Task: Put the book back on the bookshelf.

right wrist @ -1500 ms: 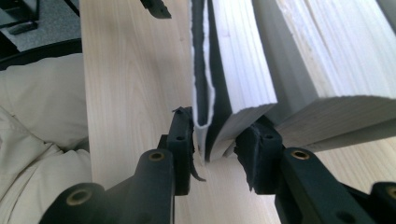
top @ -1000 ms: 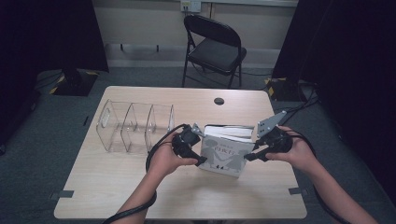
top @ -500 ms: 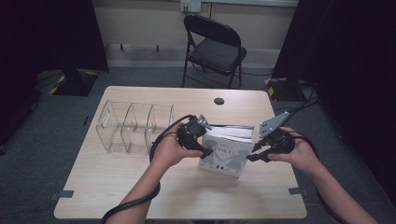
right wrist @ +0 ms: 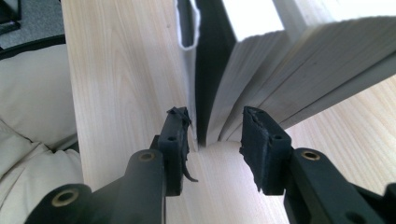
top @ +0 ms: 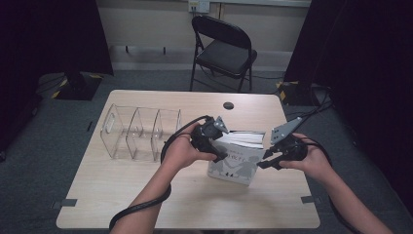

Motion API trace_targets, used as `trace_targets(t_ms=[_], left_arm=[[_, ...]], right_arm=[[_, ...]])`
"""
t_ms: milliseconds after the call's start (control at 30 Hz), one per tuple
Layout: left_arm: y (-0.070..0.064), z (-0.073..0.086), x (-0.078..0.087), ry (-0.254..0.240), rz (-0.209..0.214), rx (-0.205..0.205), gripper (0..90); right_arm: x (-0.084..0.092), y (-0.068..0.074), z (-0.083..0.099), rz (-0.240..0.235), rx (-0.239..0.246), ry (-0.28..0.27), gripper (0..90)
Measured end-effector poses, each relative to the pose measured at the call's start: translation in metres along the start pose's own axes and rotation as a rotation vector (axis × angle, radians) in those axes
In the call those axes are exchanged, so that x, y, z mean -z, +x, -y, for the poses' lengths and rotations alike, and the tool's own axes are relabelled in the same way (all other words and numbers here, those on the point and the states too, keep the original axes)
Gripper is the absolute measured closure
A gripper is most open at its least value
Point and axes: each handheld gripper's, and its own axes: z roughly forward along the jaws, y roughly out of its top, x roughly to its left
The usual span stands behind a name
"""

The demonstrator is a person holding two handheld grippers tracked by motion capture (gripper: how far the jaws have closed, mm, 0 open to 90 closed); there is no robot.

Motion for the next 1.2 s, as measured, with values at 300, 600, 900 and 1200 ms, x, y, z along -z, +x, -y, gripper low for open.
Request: trace_targets(t_ms=[300, 600, 900, 1200], left_arm=[[-0.018, -0.005, 0.012, 0.059, 0.068, -0.014, 45.7], [-0.024, -0.017, 0.012, 0.075, 0.063, -0.067, 45.6], [-0.022, -0.03, -0.002, 0.111, 0.07, -0.091, 45.1], [-0.019, -0.036, -0.011, 0.11, 0.096, -0.081, 43.8]], right_arm=[[0.0, -0.005, 0.007, 0.015, -0.028, -0.009, 61.1], [-0.002, -0.007, 0.007, 0.024, -0.02, -0.022, 60.5], [-0.006, -0.007, 0.015, 0.012, -0.034, -0.028, 57.4], [-0.009, -0.007, 0.026, 0.036, -0.054, -0.036, 47.5]])
